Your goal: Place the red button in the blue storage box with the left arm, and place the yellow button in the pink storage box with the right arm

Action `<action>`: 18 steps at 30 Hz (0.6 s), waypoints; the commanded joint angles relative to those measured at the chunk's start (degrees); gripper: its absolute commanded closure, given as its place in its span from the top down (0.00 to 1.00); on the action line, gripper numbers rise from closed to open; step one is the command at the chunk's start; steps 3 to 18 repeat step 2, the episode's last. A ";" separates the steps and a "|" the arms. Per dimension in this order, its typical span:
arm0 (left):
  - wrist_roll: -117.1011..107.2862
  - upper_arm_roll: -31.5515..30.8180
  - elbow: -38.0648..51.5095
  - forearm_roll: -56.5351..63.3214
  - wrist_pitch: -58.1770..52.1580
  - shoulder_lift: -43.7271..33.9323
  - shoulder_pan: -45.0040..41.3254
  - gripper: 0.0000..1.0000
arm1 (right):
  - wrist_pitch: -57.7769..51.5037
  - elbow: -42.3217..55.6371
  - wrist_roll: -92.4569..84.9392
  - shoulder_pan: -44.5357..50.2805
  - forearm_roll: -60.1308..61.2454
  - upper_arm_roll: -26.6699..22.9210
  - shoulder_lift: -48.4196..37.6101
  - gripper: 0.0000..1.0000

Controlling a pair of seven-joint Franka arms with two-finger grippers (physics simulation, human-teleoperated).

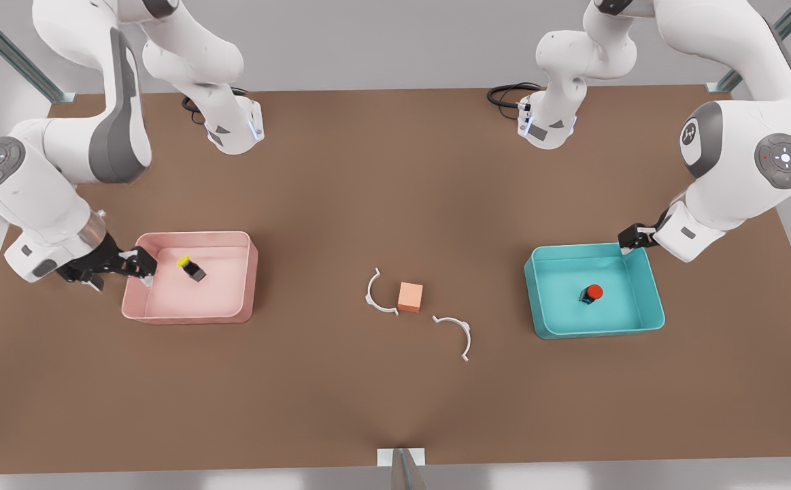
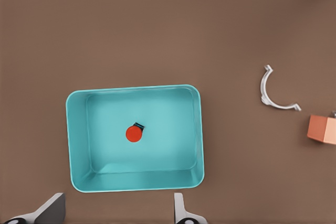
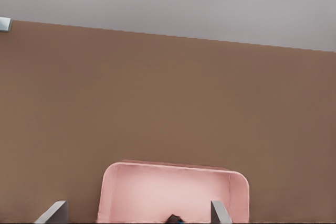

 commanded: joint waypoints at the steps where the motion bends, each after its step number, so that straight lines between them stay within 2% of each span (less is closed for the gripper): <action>1: -2.38 0.02 0.03 0.04 -0.04 -0.06 0.00 1.00 | -12.55 1.23 5.73 0.46 -2.20 -0.26 0.38 1.00; 2: -2.38 0.02 0.03 0.04 -0.04 -0.06 0.00 1.00 | -18.62 10.81 6.09 0.46 -1.58 0.00 5.48 1.00; 18: -2.38 0.02 0.03 0.04 -0.04 -0.06 0.00 1.00 | -18.62 10.81 6.09 0.46 -1.58 0.00 5.48 1.00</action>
